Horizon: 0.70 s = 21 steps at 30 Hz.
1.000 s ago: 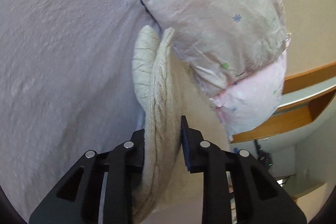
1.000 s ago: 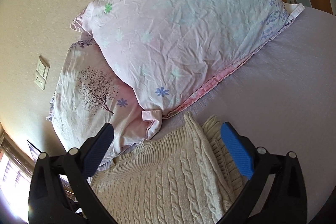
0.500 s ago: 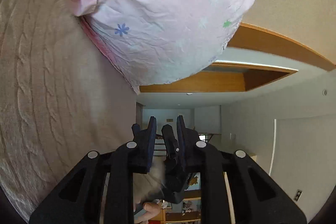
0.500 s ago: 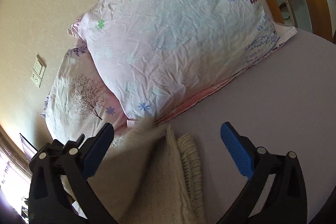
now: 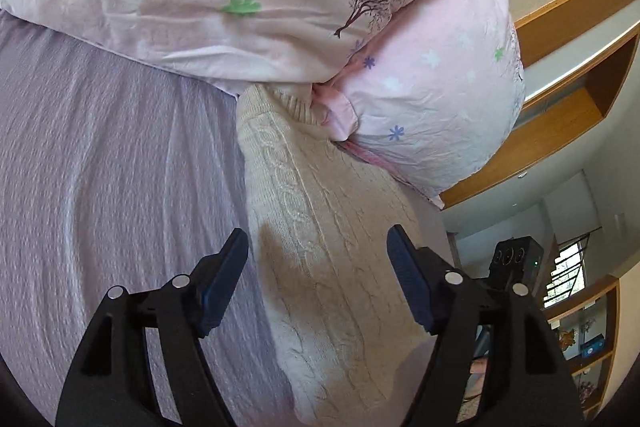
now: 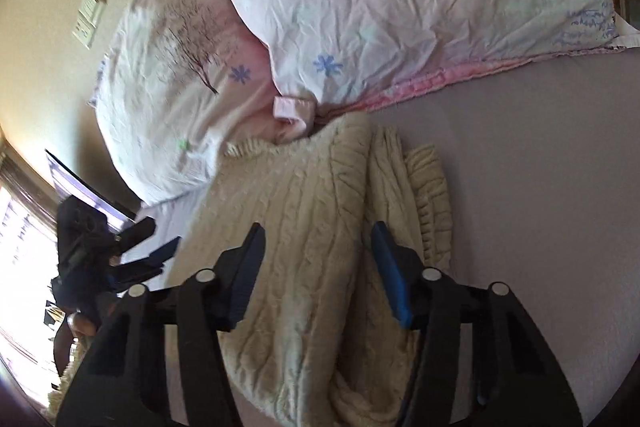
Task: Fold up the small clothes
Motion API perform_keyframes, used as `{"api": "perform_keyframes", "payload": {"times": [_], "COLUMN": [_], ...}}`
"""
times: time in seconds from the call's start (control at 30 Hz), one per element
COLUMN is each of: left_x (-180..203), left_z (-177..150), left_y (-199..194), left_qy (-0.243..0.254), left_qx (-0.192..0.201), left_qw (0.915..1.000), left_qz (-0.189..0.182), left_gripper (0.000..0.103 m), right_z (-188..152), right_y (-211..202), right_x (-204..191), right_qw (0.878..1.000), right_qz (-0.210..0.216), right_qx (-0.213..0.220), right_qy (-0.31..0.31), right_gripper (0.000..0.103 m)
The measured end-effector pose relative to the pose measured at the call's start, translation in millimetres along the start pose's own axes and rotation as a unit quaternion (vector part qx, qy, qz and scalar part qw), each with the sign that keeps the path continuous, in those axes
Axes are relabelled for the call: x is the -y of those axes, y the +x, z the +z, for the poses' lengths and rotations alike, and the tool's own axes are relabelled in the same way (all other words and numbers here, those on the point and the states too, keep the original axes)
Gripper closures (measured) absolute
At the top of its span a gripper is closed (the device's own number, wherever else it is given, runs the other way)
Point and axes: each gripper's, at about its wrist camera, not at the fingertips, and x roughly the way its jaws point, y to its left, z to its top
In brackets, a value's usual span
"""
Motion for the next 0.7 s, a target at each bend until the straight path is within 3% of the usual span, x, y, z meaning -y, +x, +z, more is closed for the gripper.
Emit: {"api": "perform_keyframes", "payload": {"times": [0.13, 0.27, 0.3, 0.37, 0.4, 0.43, 0.5, 0.6, 0.63, 0.67, 0.7], "left_x": [0, 8, 10, 9, 9, 7, 9, 10, 11, 11, 10], "left_z": [-12, -22, -24, -29, -30, -31, -33, -34, -34, -34, -33], "left_y": [11, 24, 28, 36, 40, 43, 45, 47, 48, 48, 47], "left_qy": [0.011, 0.040, 0.043, 0.043, 0.040, 0.036, 0.035, 0.031, 0.031, 0.031, 0.033], "left_qx": [-0.016, -0.031, -0.038, -0.052, -0.057, -0.061, -0.056, -0.050, -0.050, -0.050, -0.048], "left_qw": [0.9998, 0.9986, 0.9983, 0.9976, 0.9975, 0.9974, 0.9978, 0.9983, 0.9983, 0.9983, 0.9983], "left_qz": [0.007, 0.017, 0.015, 0.015, 0.014, 0.009, 0.004, -0.002, -0.001, 0.000, -0.002], "left_gripper": [0.024, 0.019, 0.019, 0.018, 0.018, 0.018, 0.017, 0.018, 0.022, 0.026, 0.036], "right_z": [-7, -12, -11, -9, -9, -8, -8, -11, -11, -13, -15], "right_y": [-33, -31, -33, -37, -39, -40, -35, -12, -14, -9, -3], "right_x": [11, 26, 26, 31, 34, 37, 44, 55, 51, 51, 53], "right_qw": [0.998, 0.998, 0.997, 0.996, 0.995, 0.993, 0.993, 0.992, 0.994, 0.993, 0.991], "right_qz": [-0.013, -0.022, -0.021, -0.022, -0.045, -0.069, -0.055, -0.010, -0.016, 0.006, 0.041], "right_qx": [0.058, 0.034, 0.037, 0.041, 0.044, 0.047, 0.034, -0.019, -0.004, -0.015, -0.028], "right_qy": [0.035, 0.055, 0.062, 0.074, 0.080, 0.084, 0.096, 0.125, 0.112, 0.113, 0.126], "right_gripper": [0.094, 0.091, 0.085, 0.059, 0.019, 0.009, 0.009, 0.010, 0.020, 0.035, 0.061]}}
